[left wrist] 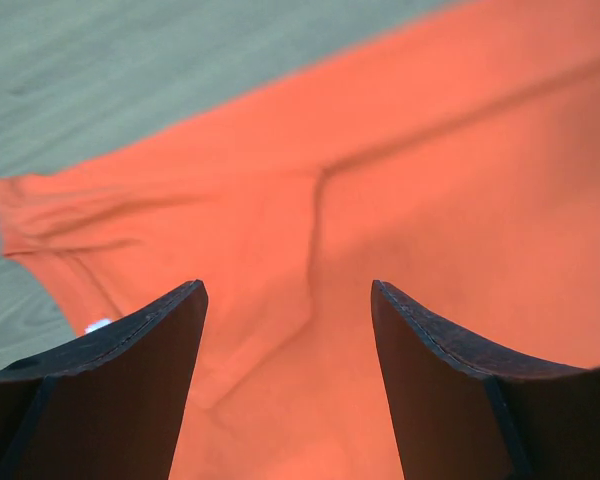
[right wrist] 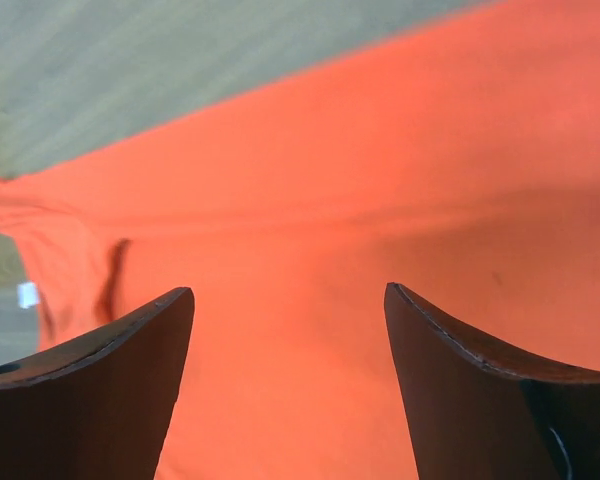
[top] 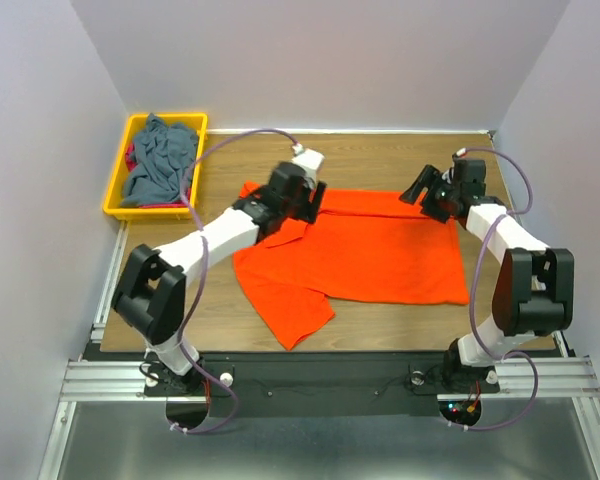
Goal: Fold and stack the t-shirts
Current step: Fold the tshirt
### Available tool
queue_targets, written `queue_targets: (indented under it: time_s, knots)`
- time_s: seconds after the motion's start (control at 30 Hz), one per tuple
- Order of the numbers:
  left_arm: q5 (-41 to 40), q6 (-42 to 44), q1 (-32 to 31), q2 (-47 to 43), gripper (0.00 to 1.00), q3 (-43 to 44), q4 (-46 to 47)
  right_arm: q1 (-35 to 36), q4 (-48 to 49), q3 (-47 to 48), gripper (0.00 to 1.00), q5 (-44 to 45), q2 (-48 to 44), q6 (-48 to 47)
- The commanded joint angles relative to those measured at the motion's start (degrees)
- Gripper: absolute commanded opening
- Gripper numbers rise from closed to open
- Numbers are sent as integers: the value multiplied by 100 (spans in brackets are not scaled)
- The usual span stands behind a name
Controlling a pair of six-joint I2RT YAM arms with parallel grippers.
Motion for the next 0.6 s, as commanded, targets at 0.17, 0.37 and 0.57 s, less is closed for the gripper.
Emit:
queue_targets:
  time_s: [0.17, 0.37, 0.57]
  knots:
    - [-1122, 727, -587, 1130, 74, 392, -457, 48, -7, -678, 83, -290, -796, -54]
    - [-1325, 858, -692, 1851, 72, 761, -448, 48, 11, -898, 83, -282, -823, -45]
    - [-1921, 999, -675, 2072, 65, 884, -431, 48, 11, -924, 83, -299, -788, -80]
